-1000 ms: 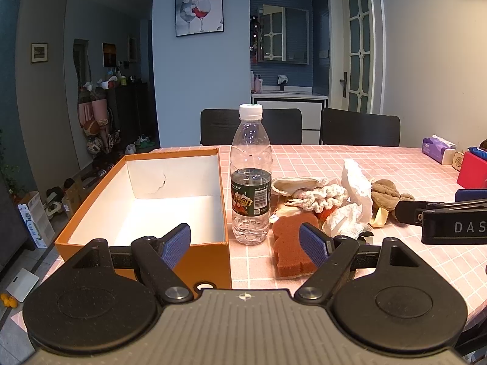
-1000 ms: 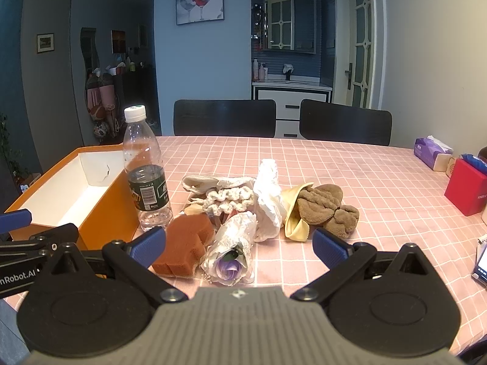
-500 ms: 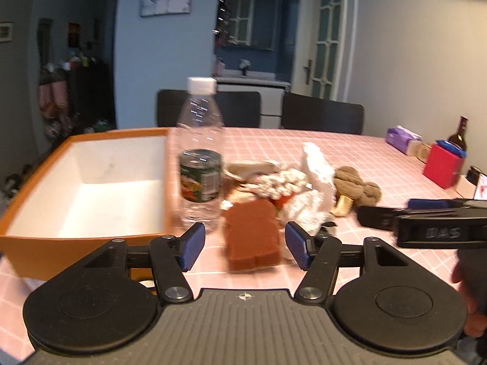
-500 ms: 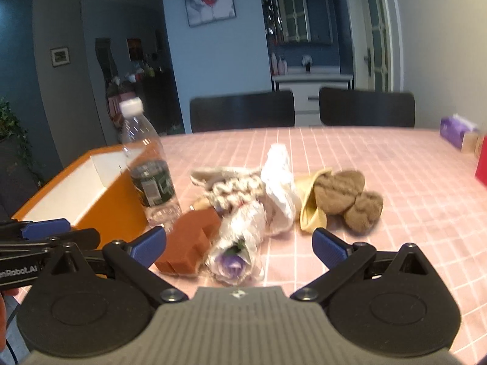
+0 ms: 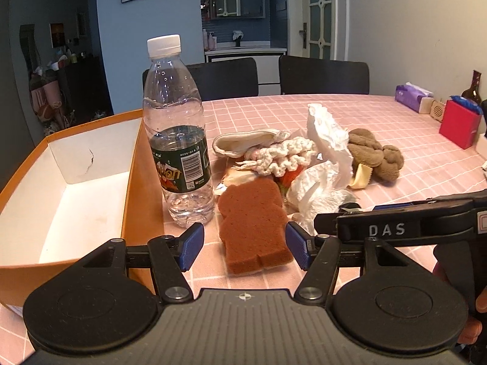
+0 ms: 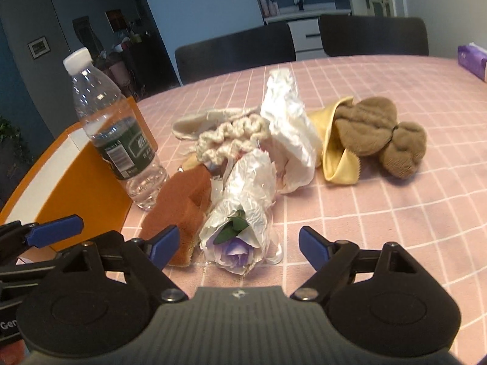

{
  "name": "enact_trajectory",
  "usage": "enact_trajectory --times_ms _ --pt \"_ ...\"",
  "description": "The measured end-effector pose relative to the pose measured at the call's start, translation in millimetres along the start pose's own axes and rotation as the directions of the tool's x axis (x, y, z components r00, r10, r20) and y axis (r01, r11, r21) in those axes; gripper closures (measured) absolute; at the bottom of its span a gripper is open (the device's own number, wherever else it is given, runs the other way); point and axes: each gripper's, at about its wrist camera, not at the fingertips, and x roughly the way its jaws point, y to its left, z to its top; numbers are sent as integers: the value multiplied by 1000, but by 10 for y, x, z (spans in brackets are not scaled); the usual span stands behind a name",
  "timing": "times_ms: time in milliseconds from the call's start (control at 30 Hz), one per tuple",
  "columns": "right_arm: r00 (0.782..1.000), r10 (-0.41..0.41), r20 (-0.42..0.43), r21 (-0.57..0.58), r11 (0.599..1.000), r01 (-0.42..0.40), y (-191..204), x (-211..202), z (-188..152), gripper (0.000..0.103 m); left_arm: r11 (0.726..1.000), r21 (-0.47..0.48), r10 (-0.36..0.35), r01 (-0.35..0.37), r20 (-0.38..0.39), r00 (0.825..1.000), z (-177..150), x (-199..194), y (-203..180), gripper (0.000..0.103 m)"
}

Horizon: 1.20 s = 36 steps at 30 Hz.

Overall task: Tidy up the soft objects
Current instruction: 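Grasp the brown bear sponge with the left tool while the right tool grasps the wrapped flower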

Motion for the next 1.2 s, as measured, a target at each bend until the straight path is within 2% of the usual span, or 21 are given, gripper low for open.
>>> enact_trajectory --times_ms 67,167,200,233,300,400,500,667,767,833,967,1100,1133,1200 --pt "1000 1 -16 0 1000 -1 1 62 6 23 1000 2 1 -1 -8 1000 15 36 6 30" --pt "999 10 -39 10 1000 -9 -30 141 -5 42 1000 2 -1 1 -20 1000 17 83 -1 27" --pt "999 20 -42 19 1000 -19 -48 151 -11 54 1000 3 1 0 -24 1000 16 99 -9 27" --pt "999 25 -39 29 999 -24 -68 148 -17 62 1000 3 1 0 -26 1000 12 112 -14 25" --pt "999 23 -33 24 999 -22 -96 107 -18 68 1000 -1 -3 2 -28 1000 13 137 -18 22" --pt "1000 -6 -17 -6 1000 6 -129 -22 -20 69 1000 -10 -17 17 -26 1000 19 181 -36 15" --pt "999 -30 -14 -6 1000 30 -236 -117 -11 69 999 -23 -45 44 -42 998 15 277 -76 13" --pt "997 -72 -16 -4 997 71 -379 -147 -36 61 994 -72 -90 84 -85 992 -29 467 -117 10" --pt "999 -54 -5 -7 999 54 -381 -162 -27 49 996 -84 -48 40 -89 995 -45 550 -108 10" --pt "998 -64 13 -28 998 64 -341 -165 0 35 997 -80 -20 13 -87 996 -45 593 -96 10" --pt "996 -82 40 -64 994 84 -302 -110 62 31 993 -118 -11 -1 -103 995 -32 720 -39 10" --pt "996 -84 33 -30 996 85 -391 -30 90 25 982 -181 -69 47 -115 991 -23 773 5 10" --pt "995 -88 38 -21 996 89 -423 -30 91 21 980 -189 -77 56 -105 992 -22 764 8 9" --pt "995 -88 41 -6 996 88 -475 -29 92 20 982 -183 -73 54 -99 992 -5 769 1 9"
